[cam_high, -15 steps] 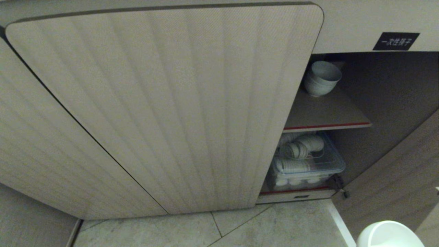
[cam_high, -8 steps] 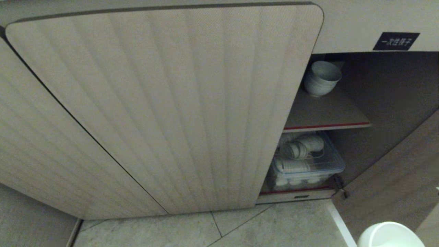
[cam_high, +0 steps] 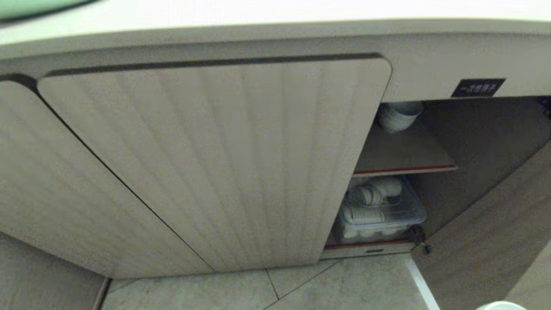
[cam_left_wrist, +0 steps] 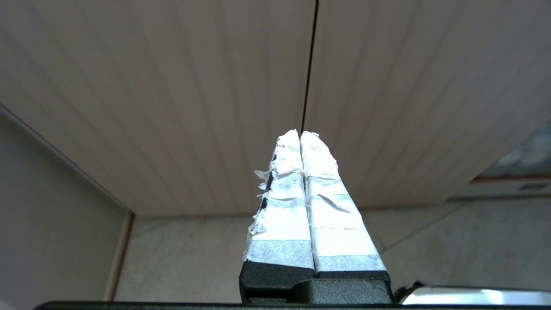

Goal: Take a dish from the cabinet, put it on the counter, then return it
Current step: Place it on the table

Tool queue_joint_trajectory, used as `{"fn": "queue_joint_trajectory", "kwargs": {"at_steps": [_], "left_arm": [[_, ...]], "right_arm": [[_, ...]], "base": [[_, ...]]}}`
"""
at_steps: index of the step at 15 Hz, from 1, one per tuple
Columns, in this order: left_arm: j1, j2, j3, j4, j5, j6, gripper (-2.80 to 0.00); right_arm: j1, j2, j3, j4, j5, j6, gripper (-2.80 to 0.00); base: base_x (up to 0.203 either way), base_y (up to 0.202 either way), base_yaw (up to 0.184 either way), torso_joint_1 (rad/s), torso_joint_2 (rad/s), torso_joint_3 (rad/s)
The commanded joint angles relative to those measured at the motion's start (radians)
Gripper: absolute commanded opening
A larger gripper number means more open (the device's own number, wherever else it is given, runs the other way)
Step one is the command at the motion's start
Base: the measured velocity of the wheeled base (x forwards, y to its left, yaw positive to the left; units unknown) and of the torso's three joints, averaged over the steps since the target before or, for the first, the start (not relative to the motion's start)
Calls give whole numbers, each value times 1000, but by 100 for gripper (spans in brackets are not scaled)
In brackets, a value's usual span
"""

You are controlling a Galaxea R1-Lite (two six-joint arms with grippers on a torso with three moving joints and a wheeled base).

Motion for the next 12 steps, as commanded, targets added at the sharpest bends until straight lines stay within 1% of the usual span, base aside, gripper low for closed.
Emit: {"fn": "queue_joint_trajectory", "kwargs": {"at_steps": [1, 3, 12], "left_arm": [[0, 0, 0, 0, 0, 0, -280], [0, 0, 0, 0, 0, 0, -280], [0, 0, 0, 0, 0, 0, -280]], "right_arm": [[9, 0, -34, 66, 2, -1, -280], [15, 0, -53, 117, 6, -4, -280], [23, 0, -57, 123, 9, -3, -280]], "base": [[0, 0, 0, 159, -544, -287], [0, 0, 0, 184, -483, -292], [0, 0, 0, 200, -473, -282]]}}
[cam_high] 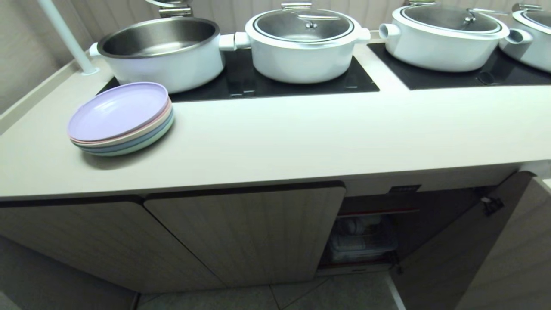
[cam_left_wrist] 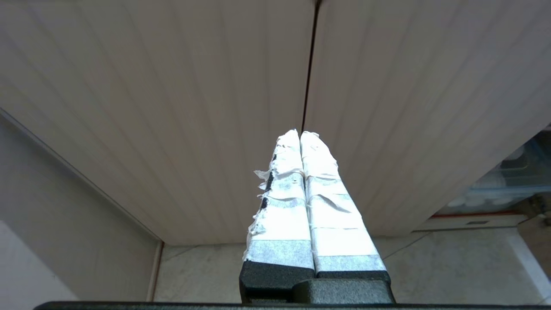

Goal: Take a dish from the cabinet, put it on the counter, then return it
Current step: Place it on the table

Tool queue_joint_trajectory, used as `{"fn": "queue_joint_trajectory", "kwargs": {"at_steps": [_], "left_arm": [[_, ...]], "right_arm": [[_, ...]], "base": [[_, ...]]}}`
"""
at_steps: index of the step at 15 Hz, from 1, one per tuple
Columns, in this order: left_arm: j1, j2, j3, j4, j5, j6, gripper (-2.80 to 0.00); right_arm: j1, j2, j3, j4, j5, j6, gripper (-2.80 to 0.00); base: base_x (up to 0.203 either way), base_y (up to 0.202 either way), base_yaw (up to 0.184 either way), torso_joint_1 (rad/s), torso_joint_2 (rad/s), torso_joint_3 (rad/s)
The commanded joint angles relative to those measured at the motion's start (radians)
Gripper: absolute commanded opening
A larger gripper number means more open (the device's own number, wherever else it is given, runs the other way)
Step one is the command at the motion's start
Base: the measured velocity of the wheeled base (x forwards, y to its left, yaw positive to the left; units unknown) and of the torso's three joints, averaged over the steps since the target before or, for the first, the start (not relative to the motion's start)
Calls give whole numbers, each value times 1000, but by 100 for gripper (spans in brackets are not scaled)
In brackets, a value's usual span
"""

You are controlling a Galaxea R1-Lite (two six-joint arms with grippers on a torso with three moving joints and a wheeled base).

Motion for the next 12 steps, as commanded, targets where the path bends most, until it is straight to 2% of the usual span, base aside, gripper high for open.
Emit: {"fn": "queue_joint_trajectory", "kwargs": {"at_steps": [1, 5, 12], "left_arm": [[0, 0, 0, 0, 0, 0, -280], [0, 0, 0, 0, 0, 0, -280], [0, 0, 0, 0, 0, 0, -280]], "right_arm": [[1, -4, -7, 7, 1, 0, -280], [1, -2, -18, 9, 1, -1, -280], [2, -2, -19, 7, 0, -3, -280]], "base": [[0, 0, 0, 280, -583, -310], [0, 0, 0, 271, -558, -293], [0, 0, 0, 175, -359, -185]]}}
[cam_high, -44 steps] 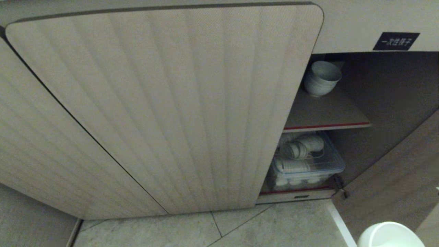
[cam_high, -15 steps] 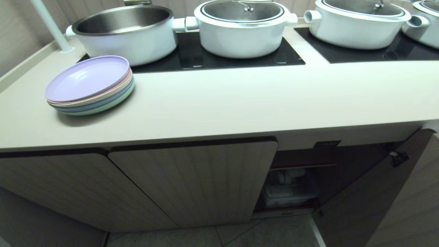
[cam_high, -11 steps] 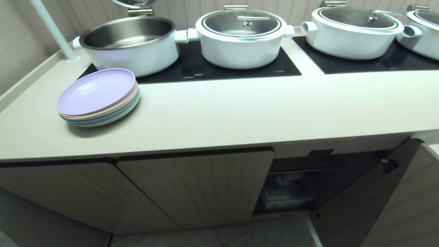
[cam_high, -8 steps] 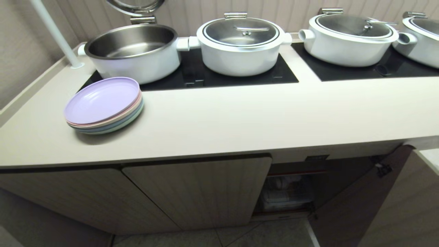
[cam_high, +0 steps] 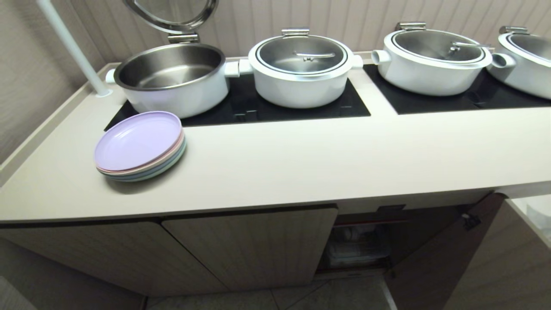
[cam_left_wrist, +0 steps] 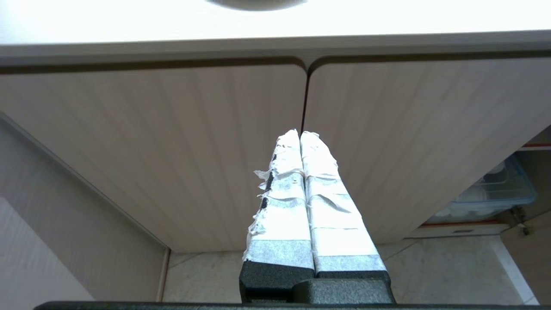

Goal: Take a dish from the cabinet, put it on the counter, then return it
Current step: Place it on the table

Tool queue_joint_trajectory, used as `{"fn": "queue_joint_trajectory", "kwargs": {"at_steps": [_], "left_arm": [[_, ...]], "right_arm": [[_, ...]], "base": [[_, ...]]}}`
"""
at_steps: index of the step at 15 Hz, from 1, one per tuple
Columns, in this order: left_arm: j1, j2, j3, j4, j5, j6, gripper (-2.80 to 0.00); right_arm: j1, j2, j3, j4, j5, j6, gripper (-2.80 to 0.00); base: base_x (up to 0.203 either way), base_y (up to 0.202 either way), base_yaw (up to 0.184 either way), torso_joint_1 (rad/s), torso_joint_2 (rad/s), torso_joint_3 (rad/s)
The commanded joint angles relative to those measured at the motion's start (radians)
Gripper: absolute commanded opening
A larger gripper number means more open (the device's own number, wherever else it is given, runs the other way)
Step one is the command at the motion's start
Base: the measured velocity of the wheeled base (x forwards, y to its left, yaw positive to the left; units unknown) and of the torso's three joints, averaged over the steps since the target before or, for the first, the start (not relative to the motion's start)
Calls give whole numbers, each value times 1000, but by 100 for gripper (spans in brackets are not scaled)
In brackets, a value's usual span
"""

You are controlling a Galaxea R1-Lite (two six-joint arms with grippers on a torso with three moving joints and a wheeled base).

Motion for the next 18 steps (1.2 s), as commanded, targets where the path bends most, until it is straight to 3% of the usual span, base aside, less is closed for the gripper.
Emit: {"fn": "queue_joint_trajectory", "kwargs": {"at_steps": [1, 18], "left_arm": [[0, 0, 0, 0, 0, 0, -280], [0, 0, 0, 0, 0, 0, -280]], "right_arm": [[0, 1, -2, 5, 2, 1, -280], [-1, 0, -11, 6, 2, 4, -280]], "base": [[0, 0, 0, 178, -348, -168], [0, 0, 0, 131, -264, -135]]}}
